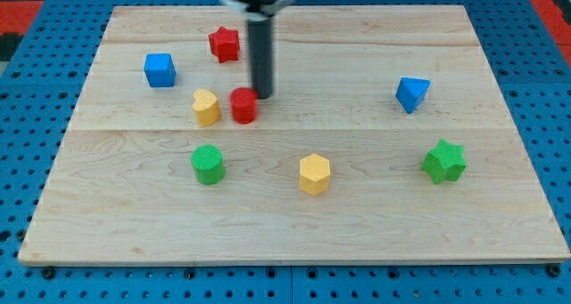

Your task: Slide the yellow hexagon to the bottom center

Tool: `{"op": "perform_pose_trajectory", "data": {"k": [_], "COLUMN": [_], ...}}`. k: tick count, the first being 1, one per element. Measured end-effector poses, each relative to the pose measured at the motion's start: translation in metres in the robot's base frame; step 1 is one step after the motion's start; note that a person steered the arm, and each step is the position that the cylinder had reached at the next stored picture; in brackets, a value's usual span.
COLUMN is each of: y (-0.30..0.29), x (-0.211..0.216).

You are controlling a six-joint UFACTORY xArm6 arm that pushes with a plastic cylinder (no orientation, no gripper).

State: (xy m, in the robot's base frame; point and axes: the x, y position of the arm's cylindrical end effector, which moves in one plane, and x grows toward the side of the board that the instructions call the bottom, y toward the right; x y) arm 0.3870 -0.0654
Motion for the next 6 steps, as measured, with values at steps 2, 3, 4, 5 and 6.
{"op": "perform_pose_trajectory", "data": {"k": [2,3,4,5,6], "y": [0.103,0.118,0.115,0.172,0.186], "x": [0.115,0.182,0.193,0.195,0.231]}}
